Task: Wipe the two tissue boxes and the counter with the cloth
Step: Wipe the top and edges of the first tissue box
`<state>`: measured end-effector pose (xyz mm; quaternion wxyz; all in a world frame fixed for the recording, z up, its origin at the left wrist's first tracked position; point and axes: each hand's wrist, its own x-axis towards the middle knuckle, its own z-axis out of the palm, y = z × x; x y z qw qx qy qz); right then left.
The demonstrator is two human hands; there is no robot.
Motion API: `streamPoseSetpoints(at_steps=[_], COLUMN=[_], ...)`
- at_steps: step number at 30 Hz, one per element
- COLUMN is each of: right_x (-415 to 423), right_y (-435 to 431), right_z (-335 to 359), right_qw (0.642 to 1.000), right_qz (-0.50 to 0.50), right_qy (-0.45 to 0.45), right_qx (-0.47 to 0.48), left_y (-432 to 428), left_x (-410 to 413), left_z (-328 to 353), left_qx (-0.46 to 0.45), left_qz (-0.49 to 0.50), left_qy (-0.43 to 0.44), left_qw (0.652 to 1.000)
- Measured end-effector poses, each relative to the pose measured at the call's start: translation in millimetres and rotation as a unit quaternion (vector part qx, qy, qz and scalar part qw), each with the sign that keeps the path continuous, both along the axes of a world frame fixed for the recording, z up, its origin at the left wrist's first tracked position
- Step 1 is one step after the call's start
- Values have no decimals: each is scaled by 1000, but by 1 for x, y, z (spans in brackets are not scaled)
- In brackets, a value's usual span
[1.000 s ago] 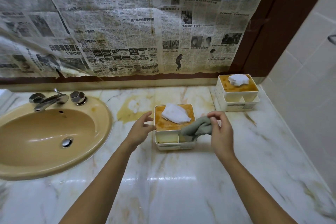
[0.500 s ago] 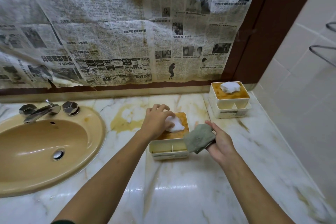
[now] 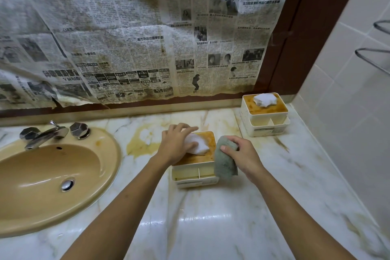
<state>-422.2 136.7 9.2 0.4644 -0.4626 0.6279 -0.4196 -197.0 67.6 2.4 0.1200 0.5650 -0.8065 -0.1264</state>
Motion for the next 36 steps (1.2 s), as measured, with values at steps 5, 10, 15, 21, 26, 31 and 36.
streamPoseSetpoints(at_steps=[5, 10, 15, 21, 26, 31, 36], right_x=[9, 10, 18, 27, 29, 31, 35], right_y=[-6, -8, -16, -20, -12, -7, -17], right_z=[-6, -10, -12, -23, -27, -36, -54], right_qw=[999, 995, 991, 993, 985, 976, 920], right_qz=[-37, -80, -93, -48, -51, -47, 19], right_qy=[28, 52, 79, 105, 139, 161, 352], right_qx=[-11, -36, -55, -34, -87, -140, -168], left_y=[-6, -5, -10, -10, -8, -4, -2], left_x=[-15, -9, -1, 3, 3, 12, 15], left_z=[-2, -7, -11, -13, -6, -8, -15], left_qx=[-43, -39, -22, -8, 14, 46, 59], left_qz=[-38, 14, 54, 61, 72, 72, 81], left_qy=[-90, -31, 32, 62, 131, 166, 185], left_qw=[994, 999, 998, 996, 989, 982, 978])
